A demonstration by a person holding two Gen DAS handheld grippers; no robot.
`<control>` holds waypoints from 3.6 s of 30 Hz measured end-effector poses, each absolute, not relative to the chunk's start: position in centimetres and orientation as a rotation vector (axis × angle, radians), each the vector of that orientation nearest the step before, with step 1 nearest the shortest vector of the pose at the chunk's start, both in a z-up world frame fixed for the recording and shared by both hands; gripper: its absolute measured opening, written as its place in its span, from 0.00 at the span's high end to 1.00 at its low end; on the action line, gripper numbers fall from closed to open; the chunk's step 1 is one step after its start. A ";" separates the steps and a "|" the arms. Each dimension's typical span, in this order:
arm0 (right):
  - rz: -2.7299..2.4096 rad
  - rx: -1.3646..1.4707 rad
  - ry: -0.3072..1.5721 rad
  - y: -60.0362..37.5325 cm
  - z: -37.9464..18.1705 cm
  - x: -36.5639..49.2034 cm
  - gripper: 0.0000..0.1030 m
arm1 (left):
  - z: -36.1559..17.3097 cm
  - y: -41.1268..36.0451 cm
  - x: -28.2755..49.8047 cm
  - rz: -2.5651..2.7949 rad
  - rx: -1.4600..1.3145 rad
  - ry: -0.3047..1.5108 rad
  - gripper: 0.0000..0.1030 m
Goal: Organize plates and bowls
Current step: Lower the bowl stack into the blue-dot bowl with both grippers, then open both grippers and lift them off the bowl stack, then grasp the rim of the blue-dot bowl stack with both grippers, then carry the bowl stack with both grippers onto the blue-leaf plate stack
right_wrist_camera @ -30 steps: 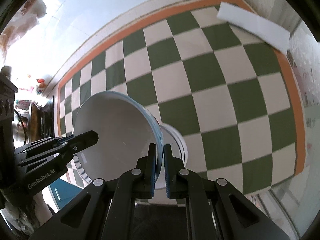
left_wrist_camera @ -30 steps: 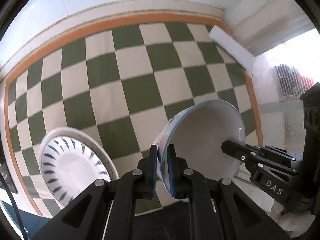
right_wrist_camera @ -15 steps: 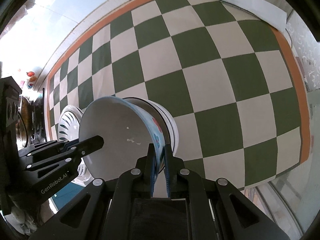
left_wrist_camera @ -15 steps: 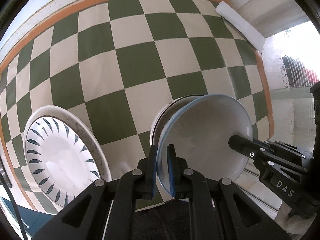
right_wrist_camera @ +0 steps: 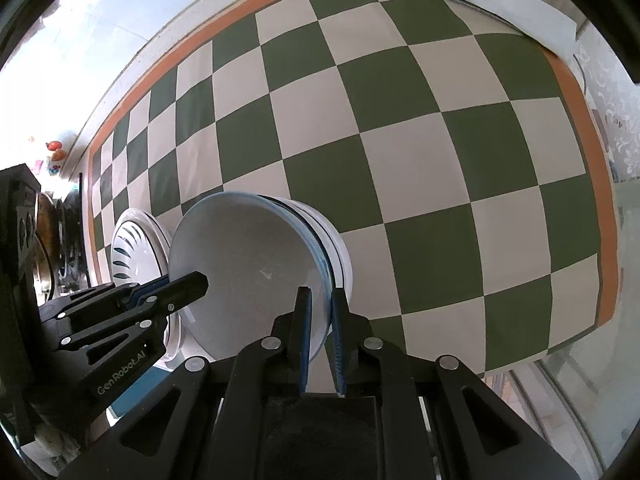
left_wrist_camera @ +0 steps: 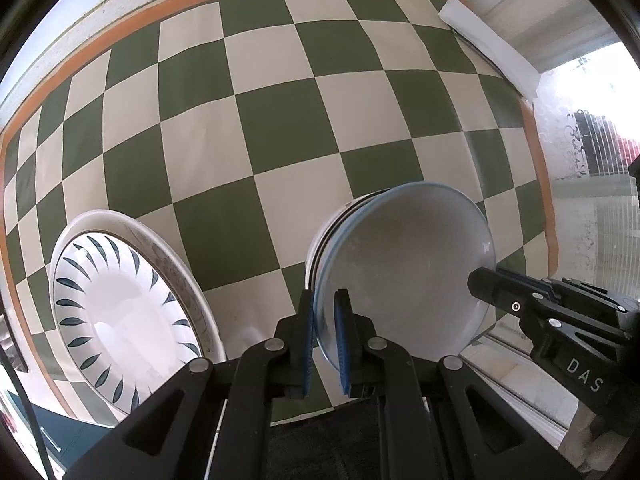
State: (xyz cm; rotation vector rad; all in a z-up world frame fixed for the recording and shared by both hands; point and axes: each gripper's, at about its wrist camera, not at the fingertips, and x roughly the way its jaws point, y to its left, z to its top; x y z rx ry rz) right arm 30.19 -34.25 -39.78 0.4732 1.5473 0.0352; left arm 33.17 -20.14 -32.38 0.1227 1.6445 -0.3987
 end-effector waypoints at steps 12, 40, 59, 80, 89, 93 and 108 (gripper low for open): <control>0.060 0.443 1.496 -33.6 -36.0 28.3 0.87 | -28.4 -19.1 31.4 -0.395 0.162 1.567 0.91; 0.019 0.346 1.294 -32.5 -23.0 20.8 0.22 | -16.3 -15.6 26.6 -0.431 0.108 1.353 0.19; -0.005 0.505 1.306 -35.1 -28.5 22.5 0.18 | -21.7 -16.4 30.8 -0.393 -0.005 1.452 0.19; 0.152 0.932 1.481 -36.3 -46.3 27.7 0.18 | -37.8 -18.9 37.2 -0.446 -0.333 1.879 0.26; 0.187 0.988 1.496 -35.5 -49.2 28.8 0.32 | -38.9 -20.2 36.9 -0.554 -0.224 1.863 0.52; 0.172 0.933 1.501 -35.2 -49.8 29.2 0.49 | -39.0 -19.8 36.8 -0.572 -0.227 1.848 0.55; 0.253 0.839 1.483 -34.6 -49.0 31.4 0.54 | -37.9 -19.6 36.1 -0.536 -0.170 1.779 0.55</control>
